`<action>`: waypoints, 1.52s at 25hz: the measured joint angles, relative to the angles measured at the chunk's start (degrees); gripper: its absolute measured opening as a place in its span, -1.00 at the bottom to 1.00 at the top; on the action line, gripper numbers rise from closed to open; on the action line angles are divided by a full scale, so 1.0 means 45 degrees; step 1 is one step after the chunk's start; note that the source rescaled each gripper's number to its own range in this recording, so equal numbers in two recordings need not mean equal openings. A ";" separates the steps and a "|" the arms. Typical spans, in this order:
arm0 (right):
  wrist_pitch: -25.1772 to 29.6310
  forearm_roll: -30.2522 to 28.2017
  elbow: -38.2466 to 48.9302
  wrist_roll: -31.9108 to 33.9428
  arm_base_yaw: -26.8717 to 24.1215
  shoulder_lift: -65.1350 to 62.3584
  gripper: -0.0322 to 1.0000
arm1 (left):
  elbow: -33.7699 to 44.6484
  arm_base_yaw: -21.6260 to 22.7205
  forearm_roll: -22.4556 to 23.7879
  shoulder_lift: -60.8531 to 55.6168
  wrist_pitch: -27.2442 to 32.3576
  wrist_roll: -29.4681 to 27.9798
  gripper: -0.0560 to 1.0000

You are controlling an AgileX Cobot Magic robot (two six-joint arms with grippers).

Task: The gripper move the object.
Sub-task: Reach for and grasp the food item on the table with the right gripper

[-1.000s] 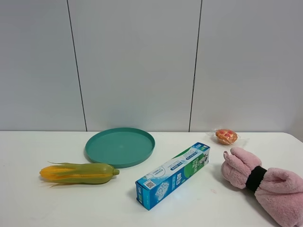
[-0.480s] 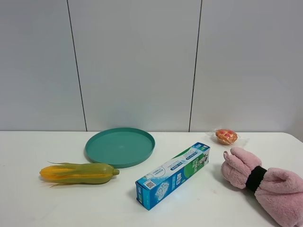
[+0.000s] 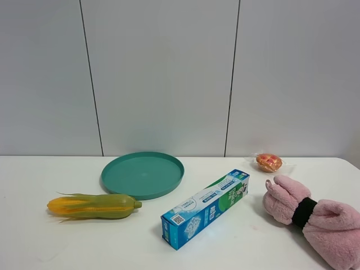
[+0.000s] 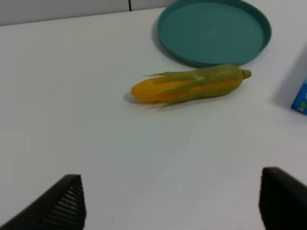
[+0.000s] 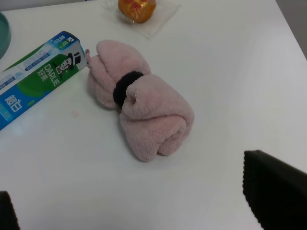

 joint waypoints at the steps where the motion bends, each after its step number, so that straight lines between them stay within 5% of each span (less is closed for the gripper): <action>1: 0.0000 0.0000 0.0000 0.0000 0.0000 0.0000 0.67 | 0.0000 0.0000 0.0000 0.0000 0.0000 0.0000 1.00; 21: 0.0000 0.0246 0.0000 0.0000 0.0467 0.0000 0.67 | 0.0000 0.0000 0.0000 0.0000 0.0000 0.0000 1.00; 26: -0.0320 0.1944 -0.0126 0.0050 0.0541 0.0000 0.67 | 0.0000 0.0000 0.0000 0.0000 0.0000 0.0000 1.00; 30: -0.1858 0.4286 -0.0973 0.0101 0.0541 0.0559 0.66 | 0.0000 0.0000 0.0000 0.0000 0.0000 0.0000 1.00; 38: -0.2351 0.5895 -0.6057 -0.1921 0.0541 0.7331 0.55 | 0.0000 0.0000 0.0000 0.0000 0.0000 0.0000 1.00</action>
